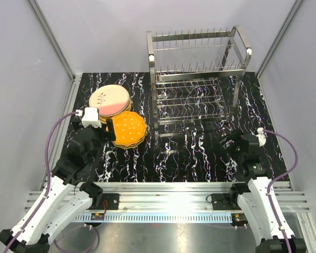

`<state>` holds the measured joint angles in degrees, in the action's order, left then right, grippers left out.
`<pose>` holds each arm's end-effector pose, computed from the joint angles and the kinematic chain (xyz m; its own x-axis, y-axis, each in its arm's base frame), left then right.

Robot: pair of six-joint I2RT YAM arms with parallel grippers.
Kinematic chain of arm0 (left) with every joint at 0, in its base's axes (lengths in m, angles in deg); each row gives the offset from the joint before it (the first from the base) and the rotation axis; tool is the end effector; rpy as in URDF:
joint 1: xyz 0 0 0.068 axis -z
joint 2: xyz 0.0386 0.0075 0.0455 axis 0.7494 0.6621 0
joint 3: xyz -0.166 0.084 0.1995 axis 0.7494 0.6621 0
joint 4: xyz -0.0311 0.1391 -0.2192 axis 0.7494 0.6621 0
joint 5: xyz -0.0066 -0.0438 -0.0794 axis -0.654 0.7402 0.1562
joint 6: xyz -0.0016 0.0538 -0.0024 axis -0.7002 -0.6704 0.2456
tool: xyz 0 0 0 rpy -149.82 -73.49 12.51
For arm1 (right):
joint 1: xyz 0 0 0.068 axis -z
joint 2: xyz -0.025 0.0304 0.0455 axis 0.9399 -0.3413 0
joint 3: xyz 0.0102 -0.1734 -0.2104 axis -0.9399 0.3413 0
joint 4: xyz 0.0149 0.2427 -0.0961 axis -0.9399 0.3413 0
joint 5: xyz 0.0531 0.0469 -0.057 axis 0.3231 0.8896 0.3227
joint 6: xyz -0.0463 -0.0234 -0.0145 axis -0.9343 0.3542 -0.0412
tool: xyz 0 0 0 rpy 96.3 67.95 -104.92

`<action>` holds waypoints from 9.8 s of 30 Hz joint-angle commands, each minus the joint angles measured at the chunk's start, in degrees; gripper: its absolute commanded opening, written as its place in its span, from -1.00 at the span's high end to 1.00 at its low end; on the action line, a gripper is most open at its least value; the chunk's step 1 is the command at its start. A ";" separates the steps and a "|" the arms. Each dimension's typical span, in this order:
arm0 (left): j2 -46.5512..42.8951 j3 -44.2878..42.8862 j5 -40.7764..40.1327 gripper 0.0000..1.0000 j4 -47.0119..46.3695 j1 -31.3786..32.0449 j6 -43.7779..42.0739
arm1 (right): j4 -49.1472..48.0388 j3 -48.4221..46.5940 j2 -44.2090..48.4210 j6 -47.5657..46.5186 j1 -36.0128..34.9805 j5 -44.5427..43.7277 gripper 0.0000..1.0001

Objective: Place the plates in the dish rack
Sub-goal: Grab a plate with the right arm, then pass the plate from the right arm to the left, then pass the plate from the left arm to the right

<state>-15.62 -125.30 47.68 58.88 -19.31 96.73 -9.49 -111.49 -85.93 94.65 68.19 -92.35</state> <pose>0.1265 -0.0517 0.3198 -0.2574 0.0115 -0.9662 0.0068 0.9999 0.0100 0.1392 0.0016 0.2071 -0.3879 0.6976 -0.6023 0.4450 0.7141 0.5404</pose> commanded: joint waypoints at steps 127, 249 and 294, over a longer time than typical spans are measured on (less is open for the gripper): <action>-8.60 0.37 -20.94 -0.98 -1.86 -0.67 4.34 | -14.88 -81.50 -88.74 -40.42 -65.74 -15.81 1.00; 31.04 7.66 38.38 1.00 -27.44 -12.45 36.86 | -56.99 -35.97 -64.21 -24.51 -60.29 1.59 0.89; 17.24 -3.85 29.94 1.00 -0.20 -3.75 33.60 | 0.31 -55.73 -74.67 -13.55 -89.21 -63.61 -0.90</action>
<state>5.21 -123.62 76.86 62.70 -23.72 128.42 -18.62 -162.05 -159.65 74.30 -21.29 -144.98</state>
